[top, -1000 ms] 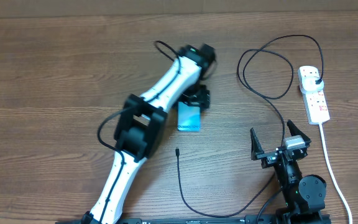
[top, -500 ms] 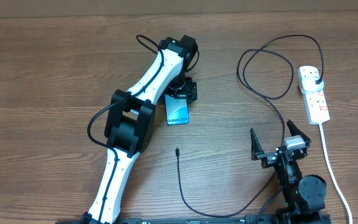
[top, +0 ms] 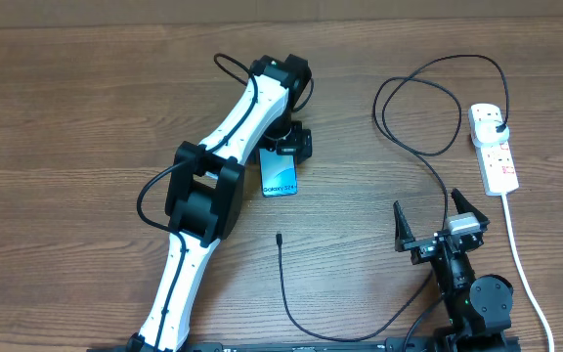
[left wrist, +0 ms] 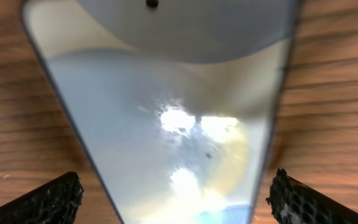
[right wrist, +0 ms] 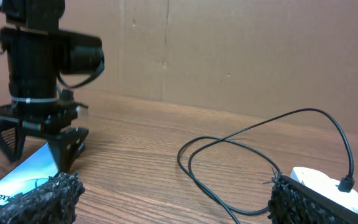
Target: Plug charger to phone and switch on socket
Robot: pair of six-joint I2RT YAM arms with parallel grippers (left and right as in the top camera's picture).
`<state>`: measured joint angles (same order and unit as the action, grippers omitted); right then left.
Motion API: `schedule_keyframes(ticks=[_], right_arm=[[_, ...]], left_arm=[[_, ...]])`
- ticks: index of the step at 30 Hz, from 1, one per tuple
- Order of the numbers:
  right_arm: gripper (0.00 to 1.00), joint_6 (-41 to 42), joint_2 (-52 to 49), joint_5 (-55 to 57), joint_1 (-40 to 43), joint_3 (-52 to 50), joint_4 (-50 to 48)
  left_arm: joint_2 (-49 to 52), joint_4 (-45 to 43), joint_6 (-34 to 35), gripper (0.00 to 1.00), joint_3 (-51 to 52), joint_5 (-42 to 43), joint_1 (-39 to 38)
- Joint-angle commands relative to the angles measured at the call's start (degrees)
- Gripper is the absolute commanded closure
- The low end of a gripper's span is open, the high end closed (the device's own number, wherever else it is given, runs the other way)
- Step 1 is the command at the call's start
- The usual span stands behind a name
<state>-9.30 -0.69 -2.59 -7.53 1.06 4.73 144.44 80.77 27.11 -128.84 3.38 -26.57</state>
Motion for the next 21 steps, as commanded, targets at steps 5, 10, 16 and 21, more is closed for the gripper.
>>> schedule_keyframes(ticks=[5, 10, 16, 21], right_arm=[[0.00, -0.42, 0.52, -0.07, 0.11, -0.61, -0.13], [0.00, -0.39, 0.52, -0.07, 0.11, -0.61, -0.11], [0.00, -0.42, 0.52, -0.07, 0.11, -0.61, -0.11], [0.00, -0.42, 0.52, -0.07, 0.11, -0.61, -0.13]], left_arm=[[-9.55, -0.22, 4.48, 0.00, -6.27, 0.02, 0.28], [-10.64, 2.40, 6.36, 0.00, -5.95, -0.26, -0.28], [-10.64, 3.65, 6.78, 0.00, 1.92, -2.29, -2.56], [-10.64, -0.74, 8.70, 0.00, 10.19, -2.32, -3.76]])
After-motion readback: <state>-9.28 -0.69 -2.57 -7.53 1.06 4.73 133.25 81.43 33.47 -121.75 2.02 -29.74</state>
